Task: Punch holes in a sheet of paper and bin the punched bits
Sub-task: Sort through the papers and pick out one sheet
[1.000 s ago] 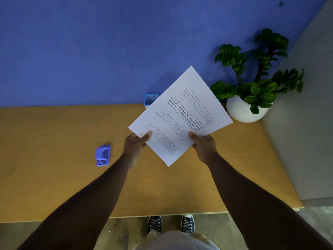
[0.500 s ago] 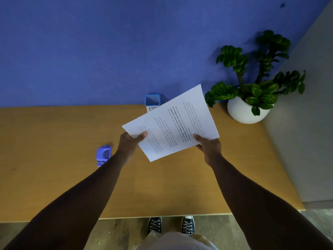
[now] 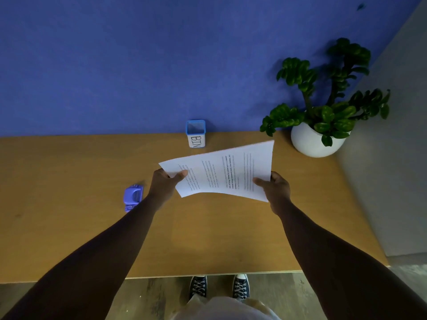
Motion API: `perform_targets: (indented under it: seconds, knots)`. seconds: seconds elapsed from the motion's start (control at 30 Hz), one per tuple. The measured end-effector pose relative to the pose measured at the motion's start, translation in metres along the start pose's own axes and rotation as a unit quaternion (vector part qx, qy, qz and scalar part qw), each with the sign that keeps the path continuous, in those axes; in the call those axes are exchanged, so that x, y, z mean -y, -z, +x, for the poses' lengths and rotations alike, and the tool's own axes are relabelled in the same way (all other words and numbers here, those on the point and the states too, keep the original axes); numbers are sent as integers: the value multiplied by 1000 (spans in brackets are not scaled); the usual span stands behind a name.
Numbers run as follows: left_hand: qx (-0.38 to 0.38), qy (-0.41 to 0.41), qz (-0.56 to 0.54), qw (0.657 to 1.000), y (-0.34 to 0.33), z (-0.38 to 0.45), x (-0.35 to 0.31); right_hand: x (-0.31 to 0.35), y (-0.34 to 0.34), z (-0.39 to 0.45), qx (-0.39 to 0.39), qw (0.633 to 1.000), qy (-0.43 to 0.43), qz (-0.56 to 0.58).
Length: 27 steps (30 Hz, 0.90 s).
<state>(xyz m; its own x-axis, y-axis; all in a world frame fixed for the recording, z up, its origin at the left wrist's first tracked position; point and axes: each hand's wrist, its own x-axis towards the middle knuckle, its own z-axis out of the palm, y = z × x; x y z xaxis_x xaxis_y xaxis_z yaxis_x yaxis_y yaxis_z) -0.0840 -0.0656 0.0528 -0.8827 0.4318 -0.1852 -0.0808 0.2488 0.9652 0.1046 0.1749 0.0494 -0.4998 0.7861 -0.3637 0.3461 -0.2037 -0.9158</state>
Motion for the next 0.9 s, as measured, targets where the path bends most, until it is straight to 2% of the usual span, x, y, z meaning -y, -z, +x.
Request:
perform_targets:
  seconds: [0.5,0.7,0.8,0.9]
  knots:
    - [-32,-30,-24,999,-12,-15,3,-6,-6,-7,1,996,37,-86]
    - [-26,-10,14,1000,-11,-24,22,-17,-3,-9,-17,992,-5,-124]
    - [-35,19,35,999,-9,-25,26,-18,-3,-11,-8,989,20,-144]
    - [-38,12,37,999,-10,-24,22,-17,-2,-9,-11,990,38,-137]
